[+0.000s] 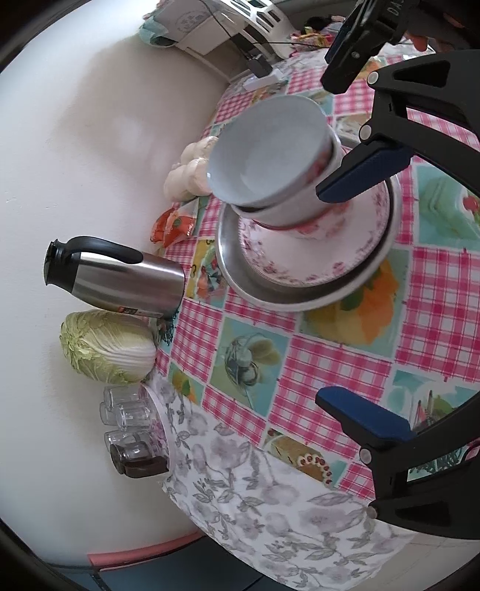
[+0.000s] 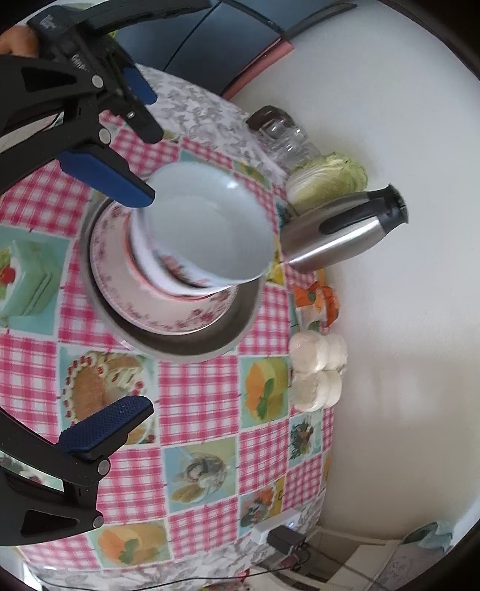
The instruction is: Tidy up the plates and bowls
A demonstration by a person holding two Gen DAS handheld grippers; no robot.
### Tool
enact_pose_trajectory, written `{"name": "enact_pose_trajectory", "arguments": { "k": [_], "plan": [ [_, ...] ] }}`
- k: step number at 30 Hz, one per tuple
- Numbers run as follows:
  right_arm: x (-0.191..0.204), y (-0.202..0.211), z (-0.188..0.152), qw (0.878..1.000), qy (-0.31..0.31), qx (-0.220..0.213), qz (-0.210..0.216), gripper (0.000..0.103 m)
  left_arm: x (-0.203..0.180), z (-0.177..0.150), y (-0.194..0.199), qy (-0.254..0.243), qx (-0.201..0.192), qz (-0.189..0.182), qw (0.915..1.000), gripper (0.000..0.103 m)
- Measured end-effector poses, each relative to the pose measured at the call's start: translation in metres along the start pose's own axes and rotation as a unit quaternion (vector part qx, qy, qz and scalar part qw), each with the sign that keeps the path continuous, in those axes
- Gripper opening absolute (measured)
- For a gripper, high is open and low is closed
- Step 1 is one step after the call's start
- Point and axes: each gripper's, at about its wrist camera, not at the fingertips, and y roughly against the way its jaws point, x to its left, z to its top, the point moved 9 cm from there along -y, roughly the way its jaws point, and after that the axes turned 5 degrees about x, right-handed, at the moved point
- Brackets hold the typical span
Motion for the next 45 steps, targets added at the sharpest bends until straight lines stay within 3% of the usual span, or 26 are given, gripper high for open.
{"name": "enact_pose_trajectory", "arguments": {
  "k": [5,10,19,45],
  "plan": [
    [-0.002,-0.003,-0.017,1.0,0.013,-0.002,-0.017,0.103,-0.001,-0.012,0.001,-0.025,-0.015,-0.011,0.9995,0.1],
    [-0.006,-0.009,-0.035,0.999,0.014,0.012,-0.026,0.103,0.001,-0.025,0.0,-0.062,-0.028,0.006,0.9977,0.1],
    [-0.012,-0.015,-0.066,0.998,0.025,0.033,-0.047,0.103,0.014,-0.041,-0.011,-0.061,-0.024,0.0,0.9978,0.1],
    [-0.003,-0.021,-0.067,0.995,0.059,0.034,-0.072,0.103,0.016,-0.045,-0.021,-0.067,-0.013,-0.003,0.9977,0.1]
  ]
}}
